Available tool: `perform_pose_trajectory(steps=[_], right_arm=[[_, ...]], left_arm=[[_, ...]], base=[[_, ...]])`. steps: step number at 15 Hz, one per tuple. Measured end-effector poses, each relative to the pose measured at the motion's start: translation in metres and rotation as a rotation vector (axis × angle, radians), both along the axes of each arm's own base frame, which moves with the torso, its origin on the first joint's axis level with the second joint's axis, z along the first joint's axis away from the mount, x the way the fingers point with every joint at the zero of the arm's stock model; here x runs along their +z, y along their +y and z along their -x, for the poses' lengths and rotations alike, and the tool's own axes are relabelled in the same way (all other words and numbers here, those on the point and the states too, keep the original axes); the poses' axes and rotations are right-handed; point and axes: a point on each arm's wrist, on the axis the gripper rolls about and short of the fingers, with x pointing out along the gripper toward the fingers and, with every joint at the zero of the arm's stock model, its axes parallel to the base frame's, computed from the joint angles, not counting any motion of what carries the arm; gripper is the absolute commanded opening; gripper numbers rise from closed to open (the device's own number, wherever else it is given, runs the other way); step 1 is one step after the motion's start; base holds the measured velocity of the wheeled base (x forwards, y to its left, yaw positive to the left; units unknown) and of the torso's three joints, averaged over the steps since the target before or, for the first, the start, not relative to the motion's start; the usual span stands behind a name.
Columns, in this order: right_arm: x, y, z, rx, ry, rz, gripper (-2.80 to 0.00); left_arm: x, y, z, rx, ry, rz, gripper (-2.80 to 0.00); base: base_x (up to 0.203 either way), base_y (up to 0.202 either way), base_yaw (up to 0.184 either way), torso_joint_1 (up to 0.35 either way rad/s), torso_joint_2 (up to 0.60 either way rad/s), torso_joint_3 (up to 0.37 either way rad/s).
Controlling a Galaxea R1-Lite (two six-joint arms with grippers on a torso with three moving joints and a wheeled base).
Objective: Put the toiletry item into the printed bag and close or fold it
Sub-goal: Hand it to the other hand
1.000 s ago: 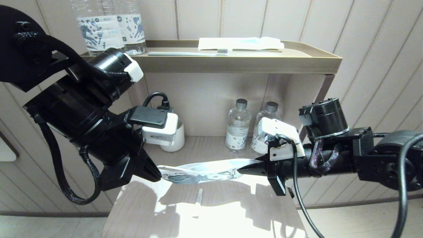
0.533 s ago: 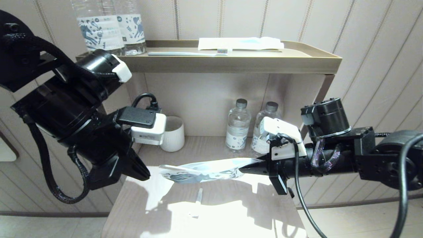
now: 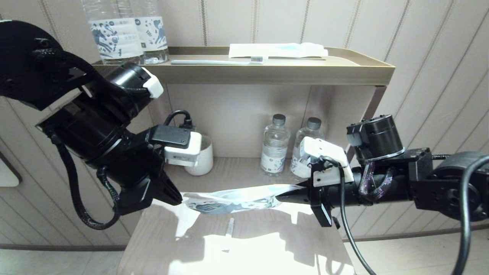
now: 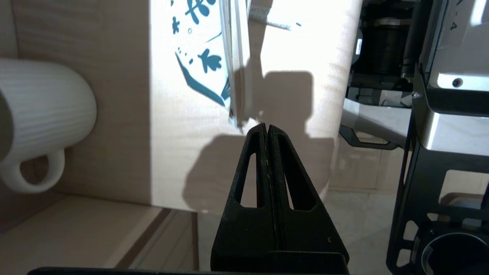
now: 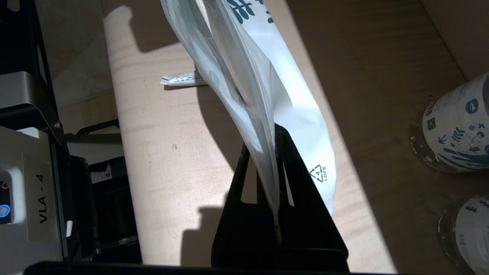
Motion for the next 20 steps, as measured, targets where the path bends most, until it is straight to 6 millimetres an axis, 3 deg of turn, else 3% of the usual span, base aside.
perform_pose_trajectory(steps=[6, 13, 20], right_arm=[[-0.001, 0.000, 0.001, 0.001, 0.001, 0.002, -2.80], [0.000, 0.000, 0.001, 0.007, 0.001, -0.003, -2.80], [-0.001, 0.001, 0.004, 0.013, 0.004, -0.001, -2.80]], left_arm=[[-0.011, -0.016, -0.008, -0.031, 0.007, -0.004, -2.80], [-0.007, 0.005, -0.003, 0.020, 0.006, -0.006, -2.80], [-0.011, -0.001, -0.015, 0.021, -0.030, -0.003, -2.80]], base=[[0.000, 0.000, 0.000, 0.000, 0.00, 0.000], [0.000, 0.000, 0.000, 0.000, 0.00, 0.000], [0.000, 0.000, 0.000, 0.000, 0.00, 0.000]])
